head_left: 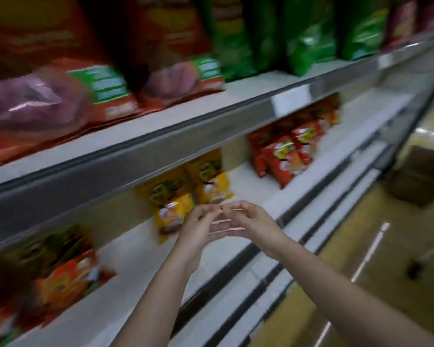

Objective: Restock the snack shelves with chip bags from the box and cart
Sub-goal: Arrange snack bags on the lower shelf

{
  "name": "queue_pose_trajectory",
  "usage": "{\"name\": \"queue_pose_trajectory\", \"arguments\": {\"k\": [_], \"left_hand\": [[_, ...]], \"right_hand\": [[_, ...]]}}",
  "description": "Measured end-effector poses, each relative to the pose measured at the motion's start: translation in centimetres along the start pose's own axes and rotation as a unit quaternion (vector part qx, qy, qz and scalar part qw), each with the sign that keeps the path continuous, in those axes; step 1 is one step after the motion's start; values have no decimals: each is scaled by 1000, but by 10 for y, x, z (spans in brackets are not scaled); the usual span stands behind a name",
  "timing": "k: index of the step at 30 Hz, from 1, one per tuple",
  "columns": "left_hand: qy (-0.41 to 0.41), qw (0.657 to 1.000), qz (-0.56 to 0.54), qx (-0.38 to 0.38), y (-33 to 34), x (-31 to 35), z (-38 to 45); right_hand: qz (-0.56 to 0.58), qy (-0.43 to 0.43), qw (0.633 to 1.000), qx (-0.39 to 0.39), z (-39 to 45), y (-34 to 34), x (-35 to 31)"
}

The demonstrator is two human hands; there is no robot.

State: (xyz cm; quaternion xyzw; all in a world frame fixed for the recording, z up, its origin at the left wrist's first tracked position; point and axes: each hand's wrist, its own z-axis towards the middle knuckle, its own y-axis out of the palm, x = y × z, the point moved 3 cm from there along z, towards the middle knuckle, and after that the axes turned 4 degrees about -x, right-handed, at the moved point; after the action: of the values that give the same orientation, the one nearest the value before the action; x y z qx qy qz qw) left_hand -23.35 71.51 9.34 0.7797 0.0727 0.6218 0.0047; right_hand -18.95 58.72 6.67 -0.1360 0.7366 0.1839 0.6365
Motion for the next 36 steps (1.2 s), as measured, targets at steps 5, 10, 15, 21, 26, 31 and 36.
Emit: {"name": "queue_pose_trajectory", "arguments": {"k": [5, 10, 15, 21, 26, 31, 36], "left_hand": [[-17, 991, 16, -129, 149, 9, 45], [-56, 963, -19, -262, 306, 12, 85], [-133, 917, -81, -368, 462, 4, 112], [-136, 876, -39, -461, 595, 5, 130], [-125, 849, -9, -513, 687, 12, 181], [-189, 832, -14, -522, 772, 4, 256], [-199, 825, 8, -529, 867, 15, 324]], "right_hand": [[7, -20, 992, 127, -37, -144, -19], [7, -42, 967, 252, -86, -295, -37], [3, -68, 927, 370, -148, -426, -58], [9, -69, 867, 494, -208, -545, -72], [49, -60, 825, 559, -207, -635, -62], [95, -39, 798, 593, -184, -718, -56], [133, -48, 755, 640, -171, -798, -75]]}}
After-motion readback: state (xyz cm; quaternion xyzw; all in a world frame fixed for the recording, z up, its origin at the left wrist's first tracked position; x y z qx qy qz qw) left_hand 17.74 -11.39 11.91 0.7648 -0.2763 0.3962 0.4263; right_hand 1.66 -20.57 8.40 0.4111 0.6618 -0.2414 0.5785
